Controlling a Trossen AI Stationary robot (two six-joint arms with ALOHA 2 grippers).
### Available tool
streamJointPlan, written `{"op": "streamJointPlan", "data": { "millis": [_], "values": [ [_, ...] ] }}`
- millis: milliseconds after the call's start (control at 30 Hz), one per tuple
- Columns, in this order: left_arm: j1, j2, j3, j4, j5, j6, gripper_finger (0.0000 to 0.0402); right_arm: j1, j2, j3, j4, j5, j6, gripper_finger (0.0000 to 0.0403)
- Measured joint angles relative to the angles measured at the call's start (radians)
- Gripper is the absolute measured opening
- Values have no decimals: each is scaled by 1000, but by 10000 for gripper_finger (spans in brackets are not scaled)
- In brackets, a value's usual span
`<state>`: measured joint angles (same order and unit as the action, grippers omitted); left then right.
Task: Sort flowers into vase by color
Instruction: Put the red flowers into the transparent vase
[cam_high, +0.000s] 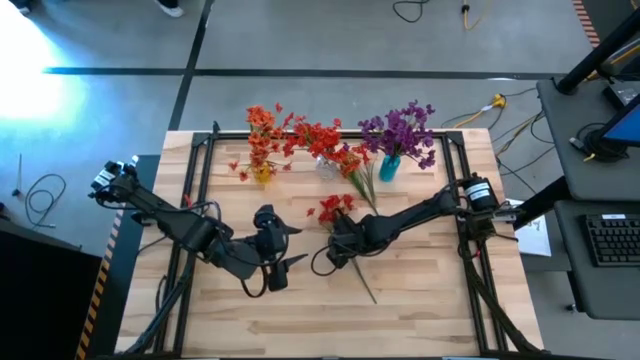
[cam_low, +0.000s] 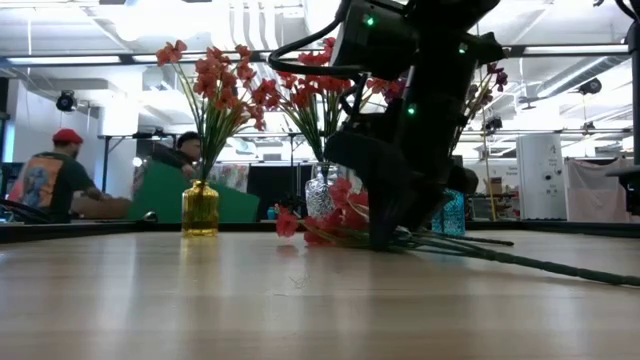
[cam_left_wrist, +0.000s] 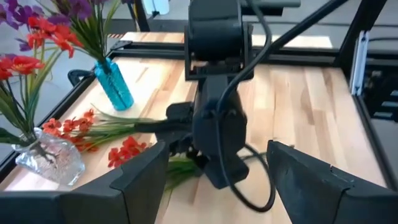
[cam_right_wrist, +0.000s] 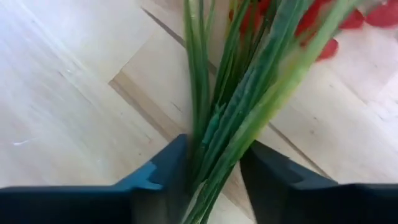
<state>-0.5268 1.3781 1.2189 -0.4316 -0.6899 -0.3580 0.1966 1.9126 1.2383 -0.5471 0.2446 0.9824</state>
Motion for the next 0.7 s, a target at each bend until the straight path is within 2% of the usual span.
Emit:
{"op": "streamJointPlan", "data": {
  "millis": [200, 333, 500, 700],
  "values": [
    [0, -1, -4, -57, 0, -3, 258, 17, -27, -4, -13, -18, 16, 63],
    [-5, -1, -4, -103, 0, -36, 258, 38, -53, -4, -32, -30, 16, 28],
    [-34, -1, -28, -116, 0, -54, 258, 73, -115, -4, -45, 0, -11, 17],
    [-70, -1, -112, -70, 7, 3, 258, 147, -262, -44, -36, 123, -75, 20]
  ]
}}
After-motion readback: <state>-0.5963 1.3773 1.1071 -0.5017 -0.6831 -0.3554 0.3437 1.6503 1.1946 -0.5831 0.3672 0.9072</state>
